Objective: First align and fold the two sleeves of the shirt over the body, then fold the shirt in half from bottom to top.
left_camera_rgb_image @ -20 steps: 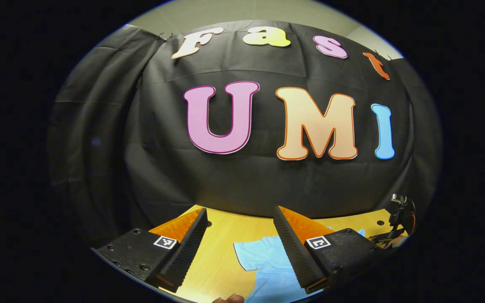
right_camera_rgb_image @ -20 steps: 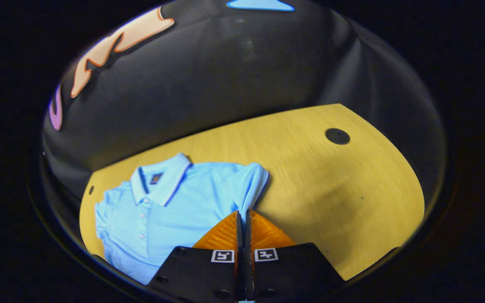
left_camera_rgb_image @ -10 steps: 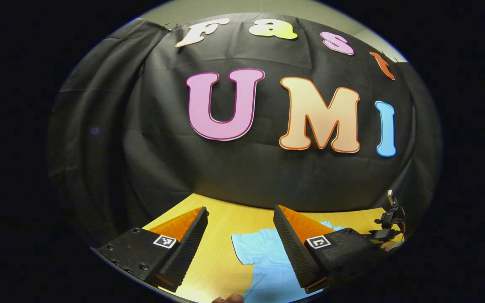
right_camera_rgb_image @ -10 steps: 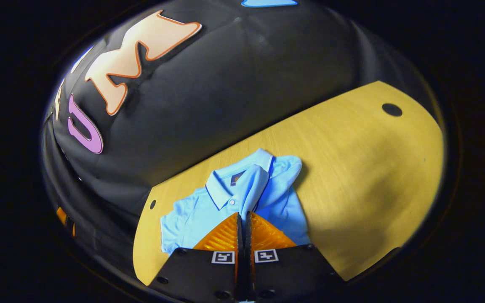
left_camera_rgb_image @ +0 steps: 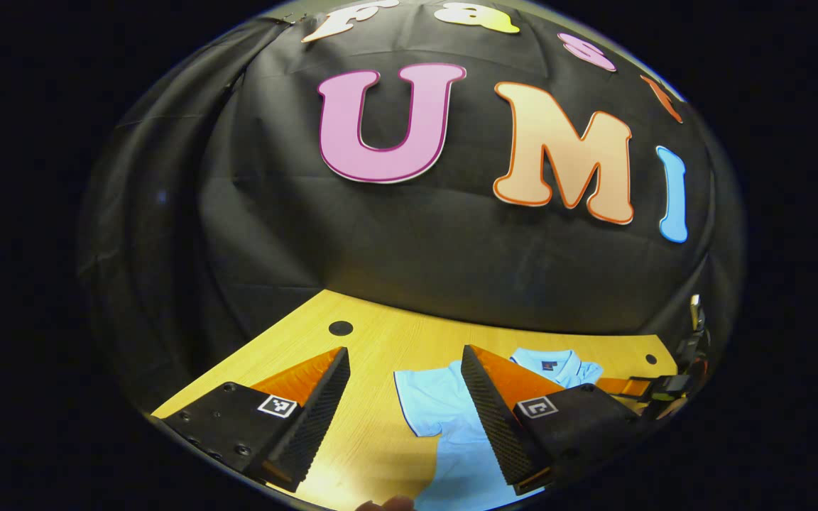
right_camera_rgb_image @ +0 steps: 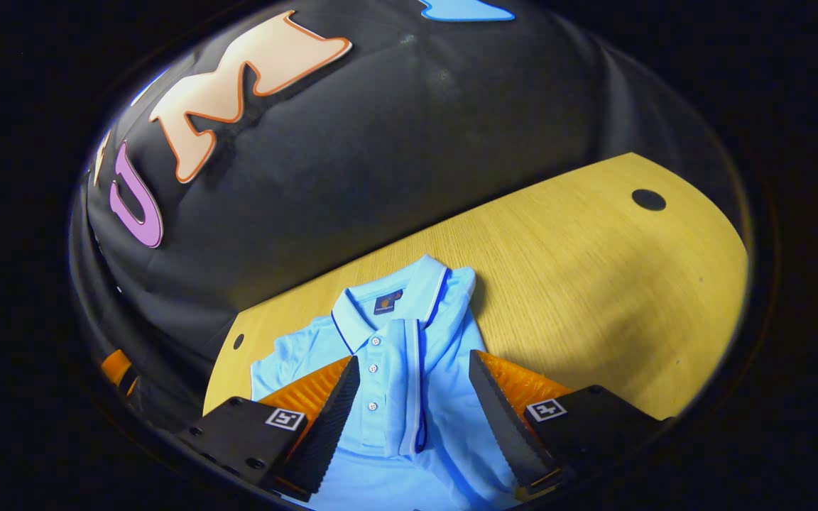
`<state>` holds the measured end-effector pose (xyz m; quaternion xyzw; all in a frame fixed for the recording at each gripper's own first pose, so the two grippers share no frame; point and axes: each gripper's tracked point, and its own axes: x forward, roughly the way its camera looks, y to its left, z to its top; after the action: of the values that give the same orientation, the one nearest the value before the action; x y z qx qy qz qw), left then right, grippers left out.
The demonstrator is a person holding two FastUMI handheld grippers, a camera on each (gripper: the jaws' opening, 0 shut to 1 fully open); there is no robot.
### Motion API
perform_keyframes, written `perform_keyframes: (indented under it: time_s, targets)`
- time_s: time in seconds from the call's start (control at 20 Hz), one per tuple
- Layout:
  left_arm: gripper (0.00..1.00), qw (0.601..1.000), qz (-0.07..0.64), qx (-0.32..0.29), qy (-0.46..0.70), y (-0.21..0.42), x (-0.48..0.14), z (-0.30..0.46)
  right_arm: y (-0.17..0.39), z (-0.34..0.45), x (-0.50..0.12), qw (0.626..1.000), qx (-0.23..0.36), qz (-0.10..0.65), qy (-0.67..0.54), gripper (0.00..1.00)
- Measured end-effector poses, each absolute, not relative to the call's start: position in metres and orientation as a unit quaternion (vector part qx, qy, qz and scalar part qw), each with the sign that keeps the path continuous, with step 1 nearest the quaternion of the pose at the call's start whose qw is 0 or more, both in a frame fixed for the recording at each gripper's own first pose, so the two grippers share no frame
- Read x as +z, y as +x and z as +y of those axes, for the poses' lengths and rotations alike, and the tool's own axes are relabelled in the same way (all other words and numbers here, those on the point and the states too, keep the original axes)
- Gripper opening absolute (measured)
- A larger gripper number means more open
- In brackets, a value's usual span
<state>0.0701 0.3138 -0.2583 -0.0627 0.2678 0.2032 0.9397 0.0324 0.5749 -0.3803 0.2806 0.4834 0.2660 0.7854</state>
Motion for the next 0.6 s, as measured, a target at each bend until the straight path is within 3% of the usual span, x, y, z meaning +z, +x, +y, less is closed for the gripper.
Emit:
perform_keyframes:
  time_s: [0.2, 0.6]
  targets:
    - [0.96, 0.935, 0.301, 0.182, -0.042, 0.084, -0.297, 0.310, 0.033, 0.535, -0.372, 0.831, 0.267, 0.444, 0.203, 0.97]
    - [0.95, 0.912, 0.372, 0.170, -0.039, 0.105, -0.394, 0.302, 0.000, 0.491, -0.384, 0.843, 0.255, 0.450, 0.147, 0.97]
